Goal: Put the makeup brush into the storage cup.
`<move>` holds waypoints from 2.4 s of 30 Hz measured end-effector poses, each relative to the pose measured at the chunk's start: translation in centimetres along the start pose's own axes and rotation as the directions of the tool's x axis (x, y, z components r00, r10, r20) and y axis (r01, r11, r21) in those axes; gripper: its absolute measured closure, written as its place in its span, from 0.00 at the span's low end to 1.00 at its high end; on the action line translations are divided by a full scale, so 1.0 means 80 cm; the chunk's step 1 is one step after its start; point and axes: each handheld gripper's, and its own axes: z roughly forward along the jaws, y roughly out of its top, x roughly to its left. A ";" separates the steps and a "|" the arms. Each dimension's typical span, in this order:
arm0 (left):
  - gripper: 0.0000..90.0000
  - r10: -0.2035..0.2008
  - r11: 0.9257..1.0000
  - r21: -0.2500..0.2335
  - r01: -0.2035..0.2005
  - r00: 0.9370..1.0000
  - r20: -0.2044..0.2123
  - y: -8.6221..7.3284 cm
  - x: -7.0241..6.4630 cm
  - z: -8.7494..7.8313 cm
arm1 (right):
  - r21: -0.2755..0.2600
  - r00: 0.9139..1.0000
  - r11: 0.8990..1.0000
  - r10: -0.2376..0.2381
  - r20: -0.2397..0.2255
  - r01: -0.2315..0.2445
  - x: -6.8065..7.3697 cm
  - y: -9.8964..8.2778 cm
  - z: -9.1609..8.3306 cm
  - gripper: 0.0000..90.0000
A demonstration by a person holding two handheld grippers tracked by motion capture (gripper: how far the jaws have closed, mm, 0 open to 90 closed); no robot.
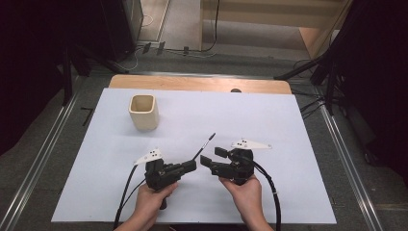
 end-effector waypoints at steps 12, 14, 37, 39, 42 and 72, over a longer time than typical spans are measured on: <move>0.94 -0.010 0.999 -0.034 0.011 1.000 0.021 -0.004 0.000 0.004 | -0.055 0.999 0.997 0.048 0.008 -0.047 0.009 -0.002 0.012 0.33; 0.94 -0.014 0.999 -0.046 0.015 0.999 0.029 -0.004 0.000 0.004 | -0.062 0.998 0.997 0.054 0.009 -0.053 0.010 -0.002 0.014 0.33; 0.94 -0.026 0.998 -0.049 0.029 0.998 0.059 -0.008 0.002 0.006 | -0.049 0.984 0.983 0.171 -0.055 -0.174 0.002 0.004 0.035 0.54; 0.94 -0.027 0.998 -0.050 0.031 0.998 0.061 -0.008 0.001 0.006 | -0.043 0.982 0.982 0.182 -0.060 -0.184 0.002 0.004 0.037 0.58; 0.94 -0.028 0.998 -0.053 0.031 0.997 0.066 -0.008 0.001 0.006 | -0.023 0.976 0.978 0.204 -0.073 -0.206 0.001 0.005 0.039 0.64; 0.67 0.059 0.998 0.033 -0.061 0.997 0.058 -0.008 -0.006 0.016 | 0.077 0.922 0.944 0.330 -0.204 -0.321 -0.008 0.018 0.035 0.95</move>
